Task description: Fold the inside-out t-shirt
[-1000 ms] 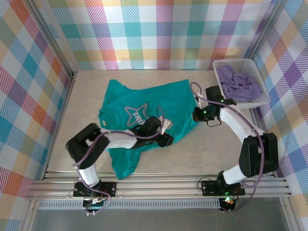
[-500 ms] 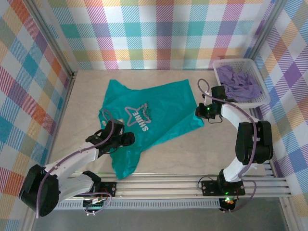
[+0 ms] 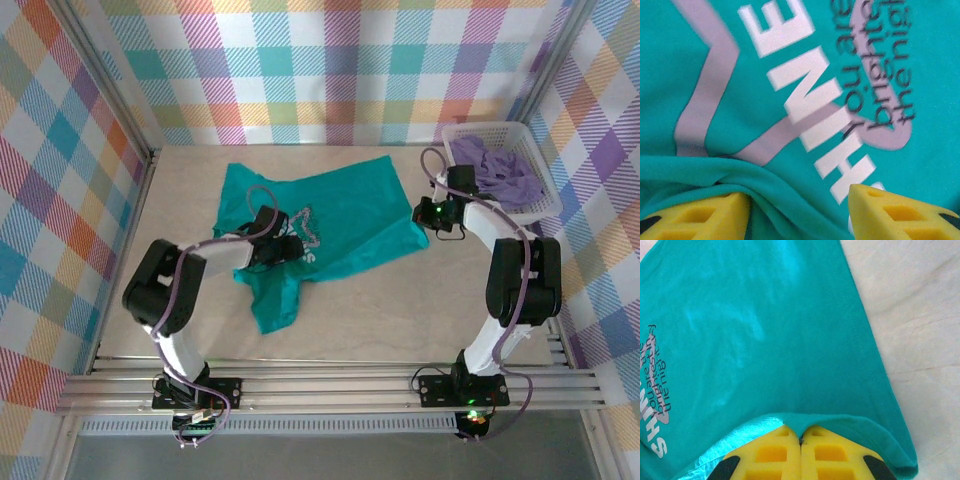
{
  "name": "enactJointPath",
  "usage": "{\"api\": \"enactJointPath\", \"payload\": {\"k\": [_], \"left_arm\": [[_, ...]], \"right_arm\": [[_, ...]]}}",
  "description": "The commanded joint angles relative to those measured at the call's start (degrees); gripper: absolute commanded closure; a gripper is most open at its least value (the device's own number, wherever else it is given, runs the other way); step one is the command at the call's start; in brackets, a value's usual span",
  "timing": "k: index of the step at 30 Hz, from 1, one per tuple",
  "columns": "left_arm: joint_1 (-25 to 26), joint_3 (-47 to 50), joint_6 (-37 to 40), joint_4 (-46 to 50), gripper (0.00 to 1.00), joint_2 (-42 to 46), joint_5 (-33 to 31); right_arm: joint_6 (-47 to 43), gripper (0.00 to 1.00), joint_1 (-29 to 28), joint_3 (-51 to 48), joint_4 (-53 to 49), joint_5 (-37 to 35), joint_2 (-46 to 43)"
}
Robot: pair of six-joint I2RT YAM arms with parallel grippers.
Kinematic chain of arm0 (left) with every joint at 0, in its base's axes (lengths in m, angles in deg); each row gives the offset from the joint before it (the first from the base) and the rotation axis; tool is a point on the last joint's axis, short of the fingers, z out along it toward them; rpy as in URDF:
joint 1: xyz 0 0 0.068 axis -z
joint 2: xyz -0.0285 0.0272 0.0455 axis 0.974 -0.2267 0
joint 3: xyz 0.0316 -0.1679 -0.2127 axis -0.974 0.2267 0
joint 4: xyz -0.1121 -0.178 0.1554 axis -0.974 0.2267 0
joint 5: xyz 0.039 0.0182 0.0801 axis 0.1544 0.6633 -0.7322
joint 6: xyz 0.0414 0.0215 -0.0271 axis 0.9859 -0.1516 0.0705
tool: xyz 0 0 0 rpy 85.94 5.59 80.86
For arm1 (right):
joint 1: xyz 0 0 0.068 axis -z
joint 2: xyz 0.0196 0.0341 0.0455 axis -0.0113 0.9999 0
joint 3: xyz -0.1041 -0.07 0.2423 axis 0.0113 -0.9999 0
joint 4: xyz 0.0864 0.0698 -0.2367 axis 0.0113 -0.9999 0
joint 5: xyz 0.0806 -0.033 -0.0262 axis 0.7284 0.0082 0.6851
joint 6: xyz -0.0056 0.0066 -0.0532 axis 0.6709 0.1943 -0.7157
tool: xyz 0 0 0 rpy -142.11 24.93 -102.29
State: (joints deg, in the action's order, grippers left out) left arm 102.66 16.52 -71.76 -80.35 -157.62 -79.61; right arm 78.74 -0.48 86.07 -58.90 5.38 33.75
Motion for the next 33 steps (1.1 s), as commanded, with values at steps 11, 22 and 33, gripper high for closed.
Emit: {"api": "enactJointPath", "payload": {"k": [11,22,33], "left_arm": [[5.13,15.91,0.54,10.06,0.41,24.54,-8.66],[7.9,30.09,-8.06,16.11,0.41,38.64,-0.59],[9.85,29.79,-8.23,11.48,0.73,32.21,1.1]], "right_arm": [[-0.08,1.0,1.58,-1.98,0.98,1.11,-3.98],[0.04,1.0,1.4,-2.86,1.33,2.77,-4.65],[-0.68,1.0,1.4,-3.48,0.75,2.53,-5.95]]}}
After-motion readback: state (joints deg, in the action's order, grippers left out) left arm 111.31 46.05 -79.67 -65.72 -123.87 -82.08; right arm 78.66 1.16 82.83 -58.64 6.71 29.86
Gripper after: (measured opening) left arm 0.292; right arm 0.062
